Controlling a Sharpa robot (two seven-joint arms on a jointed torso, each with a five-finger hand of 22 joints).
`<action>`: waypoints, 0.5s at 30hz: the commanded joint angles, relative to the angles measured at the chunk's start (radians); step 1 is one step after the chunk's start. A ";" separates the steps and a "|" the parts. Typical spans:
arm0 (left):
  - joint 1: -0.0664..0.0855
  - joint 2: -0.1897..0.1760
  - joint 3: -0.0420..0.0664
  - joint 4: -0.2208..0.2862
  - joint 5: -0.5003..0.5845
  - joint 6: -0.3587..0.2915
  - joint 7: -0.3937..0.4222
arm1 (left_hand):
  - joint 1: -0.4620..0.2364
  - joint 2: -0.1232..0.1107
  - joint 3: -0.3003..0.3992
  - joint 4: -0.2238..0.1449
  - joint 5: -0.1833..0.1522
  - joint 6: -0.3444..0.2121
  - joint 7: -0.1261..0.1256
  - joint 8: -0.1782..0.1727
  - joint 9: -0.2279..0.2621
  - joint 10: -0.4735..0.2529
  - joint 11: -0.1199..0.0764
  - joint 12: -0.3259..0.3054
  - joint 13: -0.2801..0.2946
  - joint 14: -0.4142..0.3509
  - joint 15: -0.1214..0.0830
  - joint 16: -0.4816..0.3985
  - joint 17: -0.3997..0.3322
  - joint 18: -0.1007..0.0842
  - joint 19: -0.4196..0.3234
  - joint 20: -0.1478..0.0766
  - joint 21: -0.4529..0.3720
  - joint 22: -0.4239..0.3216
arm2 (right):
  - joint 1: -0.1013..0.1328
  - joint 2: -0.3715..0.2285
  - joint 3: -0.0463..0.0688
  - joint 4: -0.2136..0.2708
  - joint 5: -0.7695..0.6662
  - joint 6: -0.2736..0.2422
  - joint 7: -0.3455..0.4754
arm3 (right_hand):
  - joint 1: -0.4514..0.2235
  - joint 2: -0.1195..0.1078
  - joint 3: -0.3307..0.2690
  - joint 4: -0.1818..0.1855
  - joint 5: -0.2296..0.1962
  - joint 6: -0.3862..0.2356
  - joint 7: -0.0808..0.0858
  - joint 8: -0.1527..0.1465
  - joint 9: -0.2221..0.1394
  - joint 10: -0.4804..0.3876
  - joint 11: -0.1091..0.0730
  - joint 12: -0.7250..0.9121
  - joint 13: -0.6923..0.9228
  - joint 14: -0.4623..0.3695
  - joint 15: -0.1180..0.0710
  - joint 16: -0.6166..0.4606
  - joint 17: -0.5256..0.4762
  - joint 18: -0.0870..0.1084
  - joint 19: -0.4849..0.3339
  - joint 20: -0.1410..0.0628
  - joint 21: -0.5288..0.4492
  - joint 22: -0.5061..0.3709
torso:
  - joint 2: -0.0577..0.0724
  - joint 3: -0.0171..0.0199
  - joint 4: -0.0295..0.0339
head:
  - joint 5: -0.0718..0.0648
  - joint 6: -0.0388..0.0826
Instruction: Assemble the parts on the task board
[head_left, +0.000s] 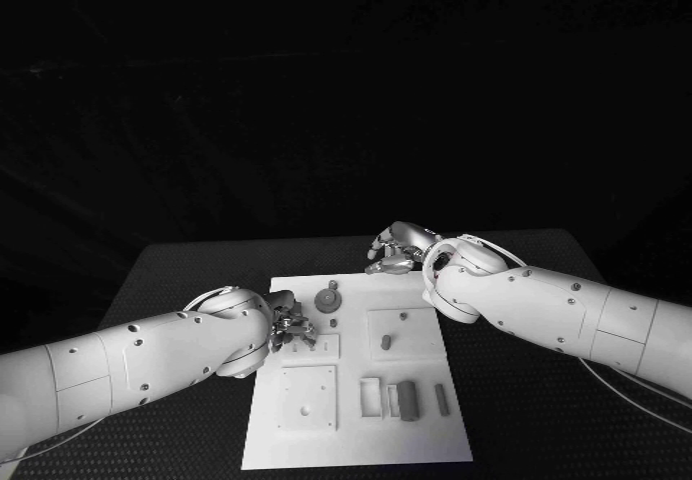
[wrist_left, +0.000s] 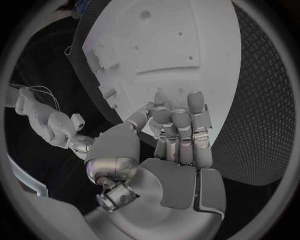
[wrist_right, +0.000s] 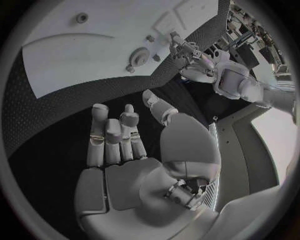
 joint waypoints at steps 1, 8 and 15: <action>0.000 0.004 0.001 -0.001 -0.007 0.019 0.005 | 0.001 0.009 0.007 0.001 0.003 0.209 -0.060 0.003 0.002 0.000 -0.009 0.001 0.001 0.007 0.001 0.006 -0.001 0.003 0.008 0.002 -0.006 0.002 | 0.000 0.000 0.001 -0.001 0.001 0.011 0.008 | -0.002 0.009 -0.005 -0.003 0.006 -0.006 0.012 -0.001 0.000 -0.004 0.000 0.001 -0.002 0.003 0.000 -0.004 0.001 0.014 -0.008 0.000 -0.004 0.001 | 0.000 0.0001 0.0003 | 0.000 -0.002; -0.001 0.010 0.001 -0.007 -0.019 0.016 0.005 | 0.000 0.010 0.008 0.000 0.003 0.208 -0.060 0.003 0.002 0.000 -0.009 0.000 0.001 0.007 0.001 0.006 -0.001 0.003 0.008 0.002 -0.006 0.002 | 0.000 0.000 0.001 -0.001 0.002 0.012 0.008 | -0.003 0.009 -0.005 -0.003 0.006 -0.006 0.012 -0.001 0.000 -0.004 0.000 0.001 -0.002 0.003 0.000 -0.004 0.001 0.014 -0.008 0.000 -0.004 0.001 | 0.000 0.0004 -0.0001 | 0.000 0.000; -0.002 0.013 0.001 -0.014 -0.020 0.027 0.004 | -0.001 0.010 0.009 0.000 0.003 0.208 -0.060 0.003 0.002 0.000 -0.009 0.000 0.001 0.007 0.001 0.006 -0.001 0.003 0.008 0.002 -0.006 0.002 | 0.000 0.000 0.001 -0.002 0.003 0.014 0.009 | -0.003 0.009 -0.006 -0.004 0.006 -0.006 0.012 -0.001 0.000 -0.004 0.000 0.001 -0.002 0.003 0.000 -0.004 0.001 0.014 -0.008 0.000 -0.005 0.001 | 0.000 0.0007 0.0000 | -0.001 -0.001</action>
